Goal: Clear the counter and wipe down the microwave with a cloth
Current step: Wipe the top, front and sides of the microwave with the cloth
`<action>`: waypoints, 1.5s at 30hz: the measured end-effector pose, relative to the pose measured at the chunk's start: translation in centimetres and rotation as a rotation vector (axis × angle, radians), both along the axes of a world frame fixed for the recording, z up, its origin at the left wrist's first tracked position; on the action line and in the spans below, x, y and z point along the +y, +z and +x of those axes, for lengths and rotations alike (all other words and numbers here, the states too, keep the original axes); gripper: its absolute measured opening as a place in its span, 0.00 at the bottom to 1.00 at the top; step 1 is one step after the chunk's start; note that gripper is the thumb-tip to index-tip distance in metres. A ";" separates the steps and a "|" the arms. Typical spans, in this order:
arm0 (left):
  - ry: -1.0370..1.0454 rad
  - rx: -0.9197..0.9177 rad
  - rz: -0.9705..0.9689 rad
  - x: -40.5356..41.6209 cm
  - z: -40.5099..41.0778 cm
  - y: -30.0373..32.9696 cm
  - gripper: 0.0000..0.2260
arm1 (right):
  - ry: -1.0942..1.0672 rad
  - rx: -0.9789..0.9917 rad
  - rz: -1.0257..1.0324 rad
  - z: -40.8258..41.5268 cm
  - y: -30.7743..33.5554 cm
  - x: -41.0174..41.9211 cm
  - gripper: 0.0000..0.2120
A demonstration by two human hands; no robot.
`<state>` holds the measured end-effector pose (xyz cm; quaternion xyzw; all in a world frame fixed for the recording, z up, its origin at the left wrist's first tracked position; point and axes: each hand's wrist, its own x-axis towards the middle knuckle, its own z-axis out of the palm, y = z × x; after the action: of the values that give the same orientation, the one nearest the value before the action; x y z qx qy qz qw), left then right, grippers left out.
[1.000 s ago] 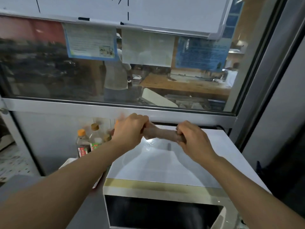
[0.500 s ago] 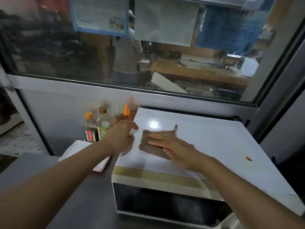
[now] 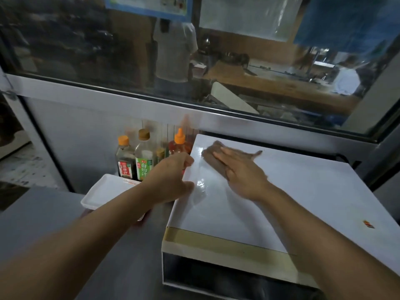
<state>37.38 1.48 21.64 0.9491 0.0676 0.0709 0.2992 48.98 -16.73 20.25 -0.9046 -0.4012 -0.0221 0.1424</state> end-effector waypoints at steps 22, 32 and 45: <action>0.120 -0.081 -0.294 3.4 0.1 -0.8 0.24 | 0.029 0.064 -0.092 6.6 1.1 8.3 0.24; 0.119 -0.140 -0.290 4.1 -1.6 0.1 0.25 | 0.407 0.014 0.019 -3.1 0.8 6.0 0.21; 0.092 -0.144 -0.248 2.9 -4.3 0.1 0.16 | 0.292 0.042 0.028 -2.2 0.7 7.0 0.14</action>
<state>33.06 4.34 21.74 0.8934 0.0977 0.1435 0.4145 46.76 -9.71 20.94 -0.8347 -0.5252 0.0120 0.1651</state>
